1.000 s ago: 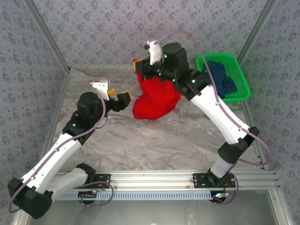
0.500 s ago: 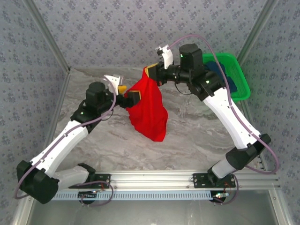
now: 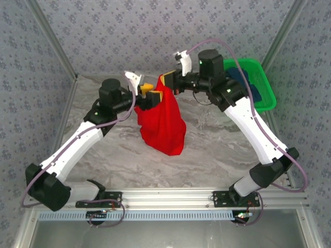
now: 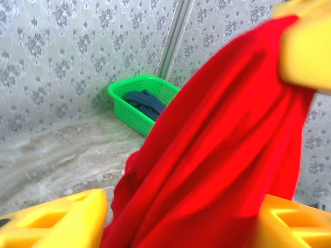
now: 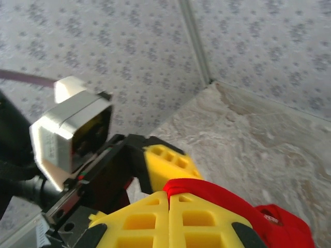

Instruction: Fold the inside-out t-shirt

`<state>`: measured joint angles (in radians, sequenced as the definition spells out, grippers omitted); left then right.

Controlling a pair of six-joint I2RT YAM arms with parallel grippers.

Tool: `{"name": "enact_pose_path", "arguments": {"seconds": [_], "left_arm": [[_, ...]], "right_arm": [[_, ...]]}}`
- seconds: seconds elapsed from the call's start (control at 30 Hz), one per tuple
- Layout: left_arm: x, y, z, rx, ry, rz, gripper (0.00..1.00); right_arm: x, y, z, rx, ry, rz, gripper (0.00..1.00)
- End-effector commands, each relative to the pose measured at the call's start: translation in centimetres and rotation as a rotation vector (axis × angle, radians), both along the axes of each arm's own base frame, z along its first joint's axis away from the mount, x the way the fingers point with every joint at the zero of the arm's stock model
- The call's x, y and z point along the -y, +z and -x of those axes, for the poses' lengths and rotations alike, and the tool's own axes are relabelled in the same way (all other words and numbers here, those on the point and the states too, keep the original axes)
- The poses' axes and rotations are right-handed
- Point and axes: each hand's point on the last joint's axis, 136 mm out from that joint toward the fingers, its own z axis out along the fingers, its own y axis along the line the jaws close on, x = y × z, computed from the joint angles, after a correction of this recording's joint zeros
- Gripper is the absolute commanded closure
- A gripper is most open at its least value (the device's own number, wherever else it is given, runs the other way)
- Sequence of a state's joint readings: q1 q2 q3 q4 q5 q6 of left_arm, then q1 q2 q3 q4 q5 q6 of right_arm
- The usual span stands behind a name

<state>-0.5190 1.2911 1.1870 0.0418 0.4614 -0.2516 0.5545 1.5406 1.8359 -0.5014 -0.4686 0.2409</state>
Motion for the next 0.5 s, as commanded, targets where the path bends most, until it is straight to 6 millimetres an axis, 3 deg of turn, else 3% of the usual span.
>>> {"name": "enact_pose_path", "arguments": {"seconds": [0.0, 0.07, 0.17, 0.23, 0.3, 0.4, 0.47], "left_arm": [[1.2, 1.1, -1.3, 0.044, -0.032, 0.003, 0.46], [2.0, 1.4, -2.6, 0.048, -0.044, -0.009, 0.59], [2.8, 3.1, -4.7, 0.051, -0.048, -0.012, 0.97], [2.3, 5.2, -5.8, 0.065, -0.019, -0.009, 1.00], [0.4, 7.5, -6.8, 0.102, 0.074, -0.005, 1.00], [-3.7, 10.2, -7.4, 0.183, 0.260, 0.015, 1.00], [-5.7, 11.1, -6.7, 0.222, 0.312, 0.049, 1.00]], "right_arm": [[2.5, 2.9, -3.0, -0.004, -0.113, -0.100, 1.00], [2.0, 4.7, -3.6, 0.022, -0.096, -0.156, 1.00], [1.5, 7.6, -4.4, 0.080, -0.094, -0.190, 1.00], [1.3, 10.1, -4.3, 0.141, -0.073, -0.231, 1.00], [0.6, 12.2, -3.6, 0.190, -0.039, -0.262, 1.00], [1.7, 13.0, -4.4, 0.260, -0.181, -0.193, 1.00], [2.0, 12.4, -4.4, 0.309, -0.219, -0.124, 1.00]]}}
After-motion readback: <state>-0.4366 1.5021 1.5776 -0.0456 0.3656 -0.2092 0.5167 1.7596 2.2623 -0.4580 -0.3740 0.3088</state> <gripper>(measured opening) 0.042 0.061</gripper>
